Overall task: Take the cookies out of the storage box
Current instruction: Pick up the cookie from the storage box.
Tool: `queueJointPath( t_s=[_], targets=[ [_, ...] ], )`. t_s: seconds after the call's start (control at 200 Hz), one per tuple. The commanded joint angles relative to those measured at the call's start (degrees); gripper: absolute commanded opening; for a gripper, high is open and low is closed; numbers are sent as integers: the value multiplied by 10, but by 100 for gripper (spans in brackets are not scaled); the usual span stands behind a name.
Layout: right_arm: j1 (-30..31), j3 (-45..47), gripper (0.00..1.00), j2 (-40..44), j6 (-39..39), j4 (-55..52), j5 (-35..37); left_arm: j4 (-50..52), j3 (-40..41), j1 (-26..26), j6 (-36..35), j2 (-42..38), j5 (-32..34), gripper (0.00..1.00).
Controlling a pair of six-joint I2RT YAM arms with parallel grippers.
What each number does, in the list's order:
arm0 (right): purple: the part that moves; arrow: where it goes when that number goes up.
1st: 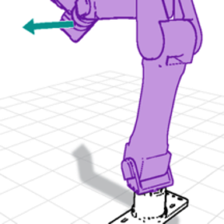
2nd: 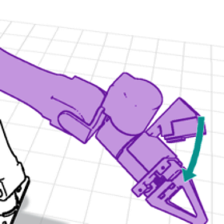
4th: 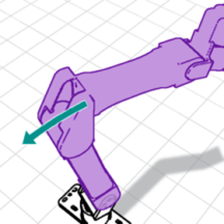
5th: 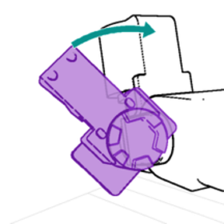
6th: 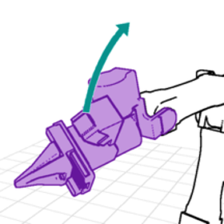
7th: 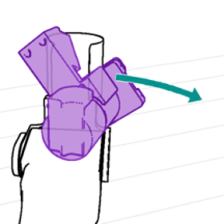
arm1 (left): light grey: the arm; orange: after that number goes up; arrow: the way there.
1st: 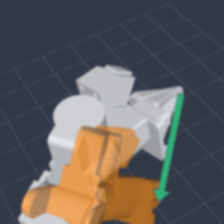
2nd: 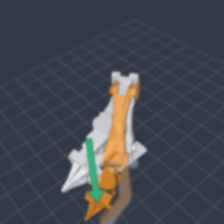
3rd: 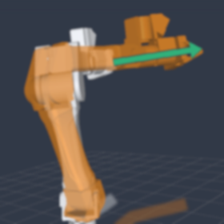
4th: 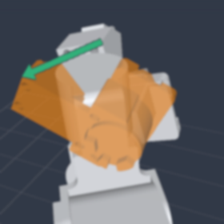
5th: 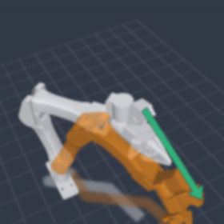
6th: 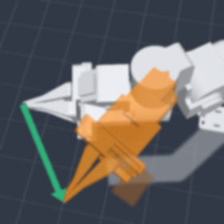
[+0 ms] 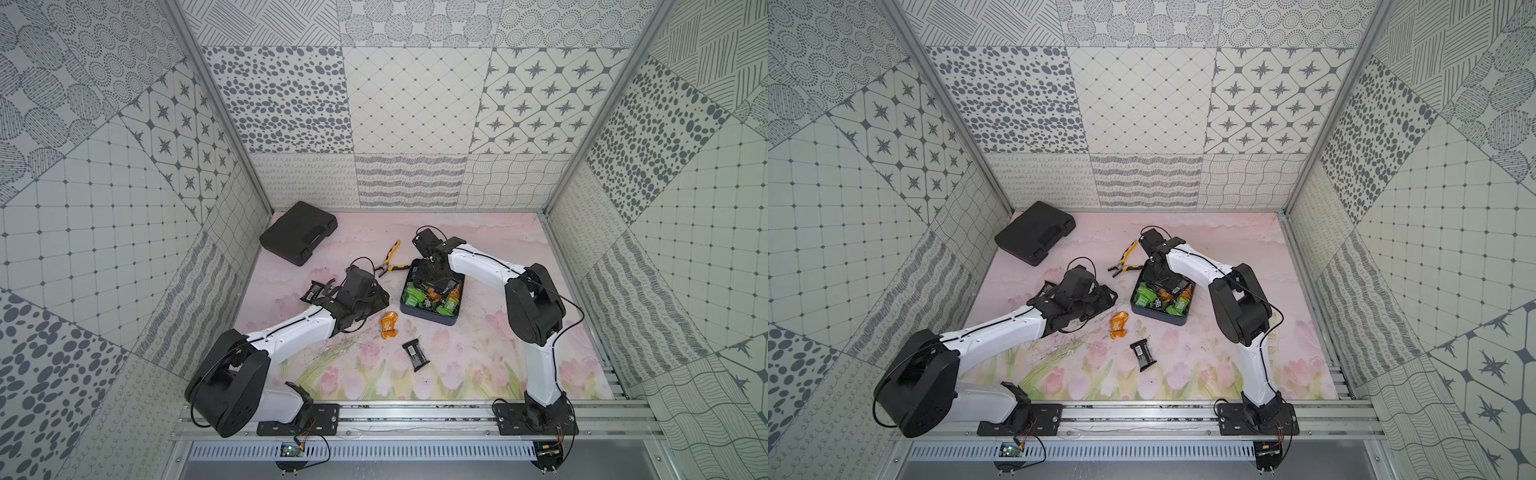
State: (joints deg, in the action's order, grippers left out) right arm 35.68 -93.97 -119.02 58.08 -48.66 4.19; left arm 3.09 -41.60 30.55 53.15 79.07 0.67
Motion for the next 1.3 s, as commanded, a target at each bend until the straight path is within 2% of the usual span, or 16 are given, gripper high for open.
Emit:
queueJointPath(
  t_s=[0.0, 0.335, 0.595, 1.09, 1.295],
  targets=[
    [3, -28, 57, -26, 2, -13, 15, 7, -2, -5, -1, -5, 11, 59],
    [3, -49, 46, -51, 5, -35, 20, 12, -1, -4, -4, -11, 17, 59],
    [3, -35, 36, -13, 1, -34, 26, 12, -1, -5, -2, -13, 17, 59],
    [2, 47, 36, 103, -30, -21, 22, 7, -3, -5, -25, -18, 19, 59],
    [-3, 86, 35, 120, -51, -18, 33, -2, -14, -6, -52, -11, 4, 59]
  ],
)
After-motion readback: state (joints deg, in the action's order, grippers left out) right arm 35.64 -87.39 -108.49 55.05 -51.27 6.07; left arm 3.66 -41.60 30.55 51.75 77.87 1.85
